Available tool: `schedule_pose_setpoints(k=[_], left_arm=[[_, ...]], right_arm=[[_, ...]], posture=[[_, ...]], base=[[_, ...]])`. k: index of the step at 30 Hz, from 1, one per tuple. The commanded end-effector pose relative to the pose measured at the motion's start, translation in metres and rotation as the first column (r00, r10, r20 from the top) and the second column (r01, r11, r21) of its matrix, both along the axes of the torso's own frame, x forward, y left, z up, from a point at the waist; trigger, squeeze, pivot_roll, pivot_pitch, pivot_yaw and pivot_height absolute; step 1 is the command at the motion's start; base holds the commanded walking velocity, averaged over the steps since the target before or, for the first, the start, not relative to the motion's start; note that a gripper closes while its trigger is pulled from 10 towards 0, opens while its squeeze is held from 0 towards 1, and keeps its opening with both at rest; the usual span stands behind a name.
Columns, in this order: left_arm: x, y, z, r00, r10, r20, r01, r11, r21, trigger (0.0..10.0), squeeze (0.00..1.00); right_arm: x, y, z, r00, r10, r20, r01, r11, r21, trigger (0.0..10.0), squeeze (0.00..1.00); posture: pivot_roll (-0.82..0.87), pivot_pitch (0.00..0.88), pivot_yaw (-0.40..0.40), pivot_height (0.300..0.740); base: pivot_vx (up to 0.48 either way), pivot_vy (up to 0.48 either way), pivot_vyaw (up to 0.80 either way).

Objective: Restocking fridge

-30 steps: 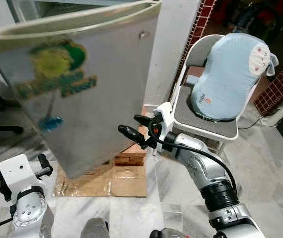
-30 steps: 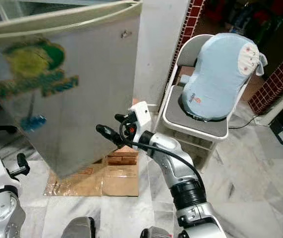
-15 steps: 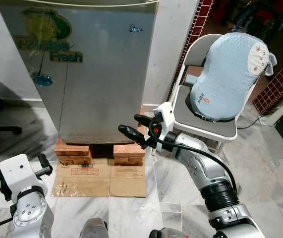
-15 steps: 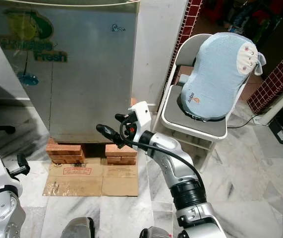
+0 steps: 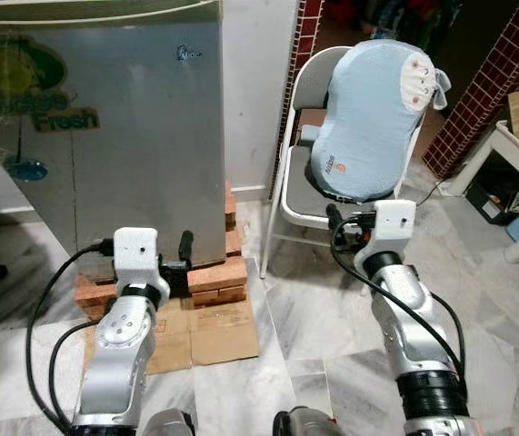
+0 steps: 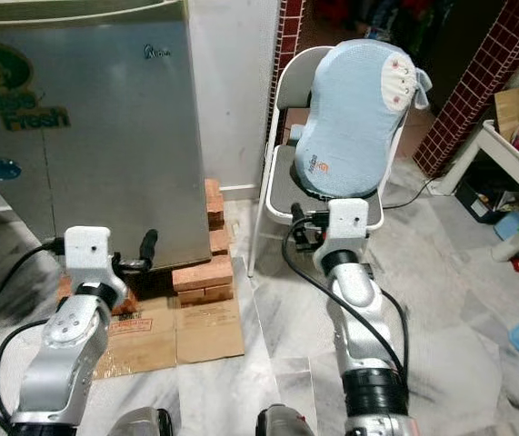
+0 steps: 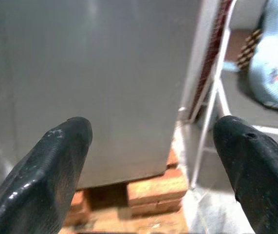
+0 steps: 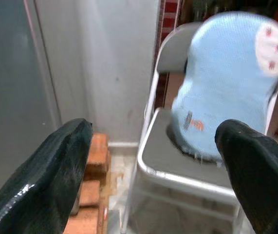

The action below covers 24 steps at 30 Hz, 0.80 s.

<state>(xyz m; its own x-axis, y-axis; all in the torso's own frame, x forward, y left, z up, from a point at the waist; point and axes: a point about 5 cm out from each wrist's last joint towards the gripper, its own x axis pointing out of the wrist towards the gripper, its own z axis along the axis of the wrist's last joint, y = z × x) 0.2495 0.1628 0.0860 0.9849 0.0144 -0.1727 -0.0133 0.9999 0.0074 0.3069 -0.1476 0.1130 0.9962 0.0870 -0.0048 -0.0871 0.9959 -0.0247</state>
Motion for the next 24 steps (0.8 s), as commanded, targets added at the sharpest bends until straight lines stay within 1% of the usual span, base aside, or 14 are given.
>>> schedule_pose_setpoints(k=[1,3,7,11,14,24], left_arm=[[-0.0026,0.0033,-0.0017,1.0,-0.009,0.011,0.009,1.0,0.001,10.0,0.0],[-0.0048,0.0034,-0.0017,1.0,-0.012,0.013,0.012,1.0,-0.002,10.0,0.0],[-0.0047,0.001,-0.001,0.999,-0.027,0.019,0.027,1.0,-0.014,10.0,0.0],[0.0,-0.0035,0.0011,0.999,-0.036,0.022,0.037,0.999,-0.036,10.0,0.0],[0.0012,-0.005,0.0023,0.998,-0.047,0.036,0.048,0.998,-0.042,10.0,0.0],[0.0004,-0.0051,0.001,0.998,-0.05,0.033,0.051,0.998,-0.045,10.0,0.0]], right_arm=[[-0.0006,-0.0051,-0.003,0.999,-0.044,0.011,0.044,0.999,-0.028,10.0,0.0],[-0.0016,-0.0066,-0.0042,0.999,-0.046,0.008,0.046,0.999,-0.025,10.0,0.0],[-0.0031,-0.0077,-0.0057,0.999,-0.046,0.004,0.046,0.999,-0.022,10.0,0.0],[-0.0028,-0.0069,-0.0063,0.999,-0.044,-0.004,0.044,0.999,-0.016,10.0,0.0],[-0.0036,-0.0088,-0.0084,0.999,-0.052,-0.008,0.052,0.998,-0.018,10.0,0.0],[-0.0033,-0.0113,-0.0091,0.998,-0.06,-0.016,0.059,0.998,-0.013,10.0,0.0]], posture=[[0.05,0.042,-0.045,0.74],[0.05,0.04,-0.045,0.74],[0.05,0.039,-0.045,0.74],[0.04,0.038,-0.043,0.74],[0.03,0.036,-0.043,0.74],[0.03,0.031,-0.046,0.74]], base=[[0.0,0.0,-0.8],[0.0,0.0,-0.8],[0.0,0.0,-0.65],[0.0,0.0,0.0],[-0.338,0.0,-0.8],[-0.318,0.0,-0.8]])
